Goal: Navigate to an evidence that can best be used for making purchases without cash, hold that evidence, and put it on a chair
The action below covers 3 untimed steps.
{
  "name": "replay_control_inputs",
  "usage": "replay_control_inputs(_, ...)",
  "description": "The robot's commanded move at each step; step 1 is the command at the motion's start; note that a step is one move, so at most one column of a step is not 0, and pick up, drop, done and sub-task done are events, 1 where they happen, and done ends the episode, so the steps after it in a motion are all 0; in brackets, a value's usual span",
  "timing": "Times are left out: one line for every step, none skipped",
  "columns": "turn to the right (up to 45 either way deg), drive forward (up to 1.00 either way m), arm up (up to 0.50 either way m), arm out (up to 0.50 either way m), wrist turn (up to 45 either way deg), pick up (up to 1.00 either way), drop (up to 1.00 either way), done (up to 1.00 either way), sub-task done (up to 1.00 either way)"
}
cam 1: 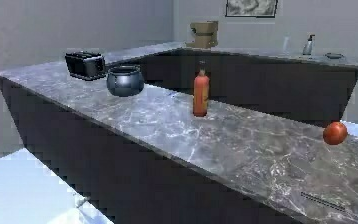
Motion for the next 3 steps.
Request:
replay_control_inputs(45.0, 0.00, 0.00, 0.00, 0.0, 0.00, 0.00, 0.00, 0.00)
replay_control_inputs(45.0, 0.00, 0.00, 0.00, 0.0, 0.00, 0.00, 0.00, 0.00)
replay_control_inputs(0.0, 0.75, 0.00, 0.00, 0.0, 0.00, 0.00, 0.00, 0.00)
